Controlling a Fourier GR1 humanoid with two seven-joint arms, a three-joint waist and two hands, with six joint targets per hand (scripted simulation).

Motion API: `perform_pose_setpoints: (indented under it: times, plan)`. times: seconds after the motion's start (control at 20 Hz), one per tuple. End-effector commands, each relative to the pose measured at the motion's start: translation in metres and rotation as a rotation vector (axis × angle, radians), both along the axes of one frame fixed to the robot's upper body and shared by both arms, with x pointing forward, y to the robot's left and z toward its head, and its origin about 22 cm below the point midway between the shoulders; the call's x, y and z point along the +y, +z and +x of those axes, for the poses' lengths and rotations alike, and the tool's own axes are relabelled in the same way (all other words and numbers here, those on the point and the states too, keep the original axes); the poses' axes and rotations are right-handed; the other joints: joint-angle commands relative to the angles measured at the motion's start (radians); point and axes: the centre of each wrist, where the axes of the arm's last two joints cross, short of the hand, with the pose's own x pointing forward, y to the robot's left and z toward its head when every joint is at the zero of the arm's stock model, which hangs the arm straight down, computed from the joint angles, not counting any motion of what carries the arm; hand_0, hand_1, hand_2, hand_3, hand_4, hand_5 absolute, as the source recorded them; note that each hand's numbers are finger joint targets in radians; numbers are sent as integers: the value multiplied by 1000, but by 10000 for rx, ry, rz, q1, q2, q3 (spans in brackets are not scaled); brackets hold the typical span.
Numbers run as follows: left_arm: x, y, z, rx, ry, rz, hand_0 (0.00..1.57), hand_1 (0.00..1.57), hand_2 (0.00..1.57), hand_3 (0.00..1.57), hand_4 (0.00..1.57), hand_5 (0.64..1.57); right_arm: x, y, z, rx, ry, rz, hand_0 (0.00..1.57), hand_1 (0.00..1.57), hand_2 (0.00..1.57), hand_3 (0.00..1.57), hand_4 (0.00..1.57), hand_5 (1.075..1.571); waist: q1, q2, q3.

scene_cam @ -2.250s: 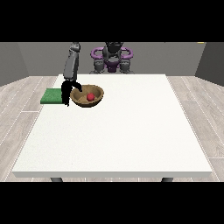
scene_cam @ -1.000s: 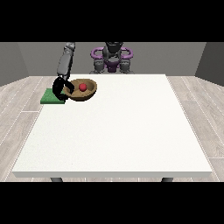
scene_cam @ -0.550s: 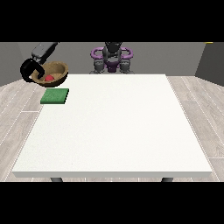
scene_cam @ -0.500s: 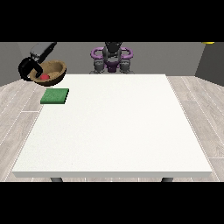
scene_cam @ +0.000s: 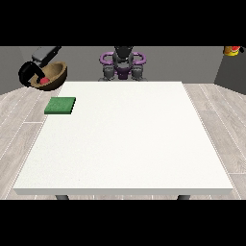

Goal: Pick the cup and pour the ball into the bowl, then pick the bowl and place it on the pad

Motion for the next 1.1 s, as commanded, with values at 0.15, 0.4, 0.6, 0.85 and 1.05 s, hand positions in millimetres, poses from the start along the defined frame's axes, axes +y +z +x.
perform_pose_setpoints:
  times: [0.15, 0.4, 0.6, 0.85, 1.05]
  plan:
    - [25, -4, -12, -87, 170, -44, 0, 0, 0, 0, 1208, 1553, 33, -31, 13, -355, 28, 820, 1571, 1571, 1571, 444, 1060, 1569, -63, 260, 5]
    - [26, -19, -13, -366, 451, -59, 0, 0, 0, 0, 1204, 1555, 41, -39, 17, 84, 378, 1197, 1571, 1571, 1571, 579, 1010, 1571, -251, 211, 3]
    - [28, 23, -14, -689, 424, 390, 0, 0, 0, 0, 1199, 1559, 32, -19, 27, -983, -462, 2621, 1571, 1571, 1571, 738, 905, 1569, -208, 565, 15]
    - [14, 3, -7, -495, 179, 194, 0, 0, 0, 0, 1192, 1563, 7, -14, 13, -670, -1474, 1098, 1571, 1571, 1571, 1087, 0, 1550, -70, 452, 11]
    - [40, 13, -21, -733, 464, 105, 0, 0, 0, 0, 1195, 1561, 2, 3, 16, -984, -1575, 1319, 1508, 1508, 1412, 824, 0, 1552, -195, 694, 3]
